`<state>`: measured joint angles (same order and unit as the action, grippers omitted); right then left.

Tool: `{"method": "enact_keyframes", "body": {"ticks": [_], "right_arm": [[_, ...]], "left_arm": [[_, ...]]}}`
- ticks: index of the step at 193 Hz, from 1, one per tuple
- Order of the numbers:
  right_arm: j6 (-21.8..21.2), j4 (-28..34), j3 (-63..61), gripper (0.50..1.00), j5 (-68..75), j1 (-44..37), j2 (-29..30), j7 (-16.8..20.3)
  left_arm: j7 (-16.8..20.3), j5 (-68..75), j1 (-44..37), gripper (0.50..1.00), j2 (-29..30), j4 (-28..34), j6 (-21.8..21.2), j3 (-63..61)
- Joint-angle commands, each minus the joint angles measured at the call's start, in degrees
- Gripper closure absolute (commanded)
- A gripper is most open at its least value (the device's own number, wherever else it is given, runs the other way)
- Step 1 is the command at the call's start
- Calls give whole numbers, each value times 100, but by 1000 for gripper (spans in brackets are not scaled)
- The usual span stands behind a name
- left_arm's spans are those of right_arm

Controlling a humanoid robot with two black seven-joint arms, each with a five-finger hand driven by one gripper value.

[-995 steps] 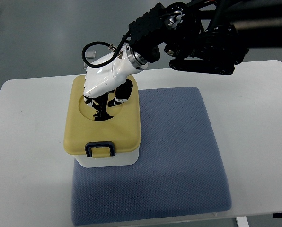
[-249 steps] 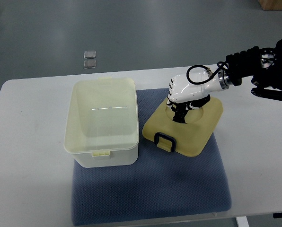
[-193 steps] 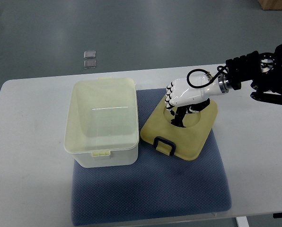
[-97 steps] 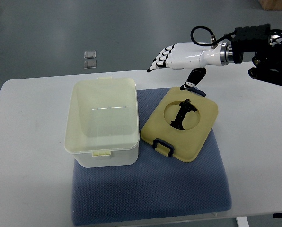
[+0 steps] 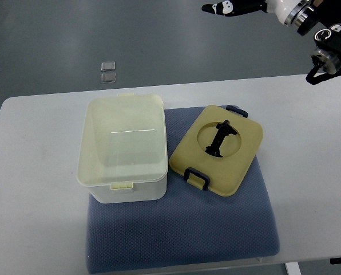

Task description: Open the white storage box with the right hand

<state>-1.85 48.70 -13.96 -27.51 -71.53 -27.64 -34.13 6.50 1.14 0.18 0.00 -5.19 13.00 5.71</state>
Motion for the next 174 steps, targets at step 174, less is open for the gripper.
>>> {"method": "enact_keyframes", "body": {"ticks": [174], "right_arm": [[-755, -1574, -5064, 572, -1028, 2301, 1753, 2666]], "left_arm": [[0, 0, -1, 500, 0, 0, 0, 0]]}}
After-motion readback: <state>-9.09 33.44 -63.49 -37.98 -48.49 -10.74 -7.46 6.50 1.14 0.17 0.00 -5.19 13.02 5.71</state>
